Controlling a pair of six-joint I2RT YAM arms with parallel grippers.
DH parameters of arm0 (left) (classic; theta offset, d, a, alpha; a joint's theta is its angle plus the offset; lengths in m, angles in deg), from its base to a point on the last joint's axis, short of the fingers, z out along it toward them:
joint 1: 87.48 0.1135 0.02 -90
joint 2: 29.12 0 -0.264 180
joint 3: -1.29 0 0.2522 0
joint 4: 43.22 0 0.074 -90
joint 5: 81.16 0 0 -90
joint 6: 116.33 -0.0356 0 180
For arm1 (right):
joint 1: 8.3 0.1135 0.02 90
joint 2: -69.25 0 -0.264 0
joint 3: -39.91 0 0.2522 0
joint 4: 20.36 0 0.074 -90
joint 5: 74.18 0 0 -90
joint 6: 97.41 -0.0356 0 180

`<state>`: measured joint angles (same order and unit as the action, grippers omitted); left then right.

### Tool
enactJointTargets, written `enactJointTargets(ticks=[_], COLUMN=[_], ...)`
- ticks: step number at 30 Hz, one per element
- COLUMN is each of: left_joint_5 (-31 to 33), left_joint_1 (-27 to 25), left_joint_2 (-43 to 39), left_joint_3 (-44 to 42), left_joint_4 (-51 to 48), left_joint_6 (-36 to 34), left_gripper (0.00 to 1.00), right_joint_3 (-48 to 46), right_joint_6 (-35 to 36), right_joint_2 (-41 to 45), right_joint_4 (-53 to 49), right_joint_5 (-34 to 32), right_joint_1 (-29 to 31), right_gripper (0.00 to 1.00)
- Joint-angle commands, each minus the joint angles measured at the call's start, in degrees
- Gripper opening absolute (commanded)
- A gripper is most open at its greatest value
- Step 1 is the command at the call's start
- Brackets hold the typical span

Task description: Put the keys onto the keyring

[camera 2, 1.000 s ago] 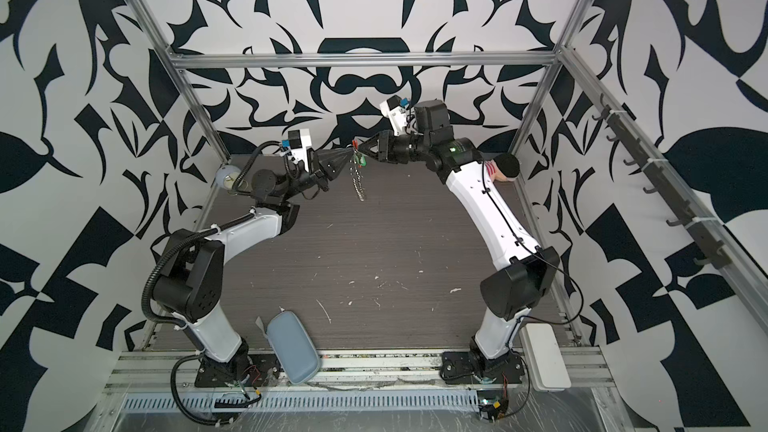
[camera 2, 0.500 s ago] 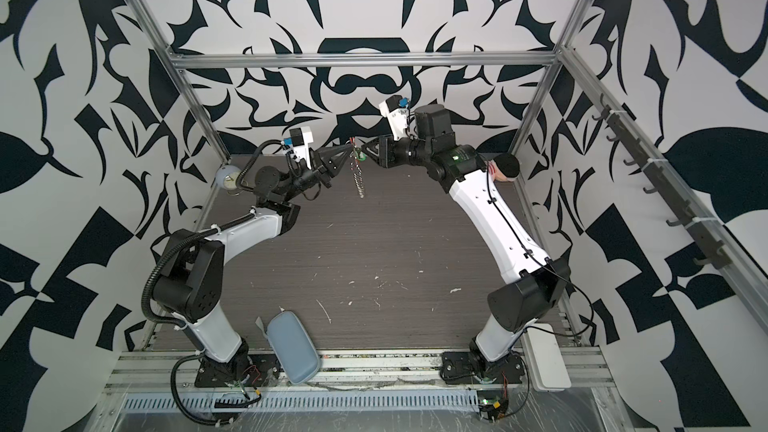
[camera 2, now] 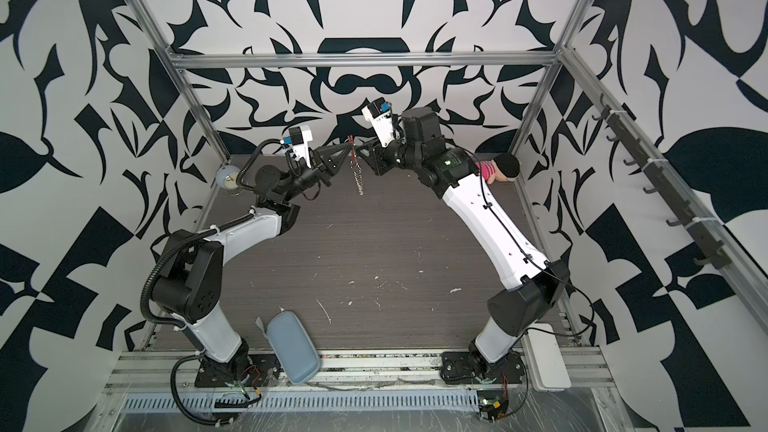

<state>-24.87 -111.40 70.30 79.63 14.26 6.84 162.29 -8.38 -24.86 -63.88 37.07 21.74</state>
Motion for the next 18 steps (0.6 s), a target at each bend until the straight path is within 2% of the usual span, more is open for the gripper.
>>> enactJointTargets(ticks=[1, 15, 18], left_joint_5=[-0.2, -0.8, -0.7], left_joint_1=[-0.2, -0.2, -0.2], left_joint_2=[-2.5, -2.5, -2.7], left_joint_3=[0.0, 0.4, 0.4], left_joint_4=[2.8, 2.2, 2.1], left_joint_6=[0.6, 0.5, 0.5], left_gripper=[0.0, 0.0, 0.0], right_joint_3=[3.8, 8.3, 8.8], right_joint_6=[2.5, 4.4, 4.8], right_joint_2=[-0.3, -4.0, -4.6], right_joint_4=[0.7, -2.7, -3.0], right_joint_5=[-1.5, -2.0, -2.5], right_joint_1=[0.6, 1.9, 1.9], right_gripper=[0.27, 0.3, 0.25])
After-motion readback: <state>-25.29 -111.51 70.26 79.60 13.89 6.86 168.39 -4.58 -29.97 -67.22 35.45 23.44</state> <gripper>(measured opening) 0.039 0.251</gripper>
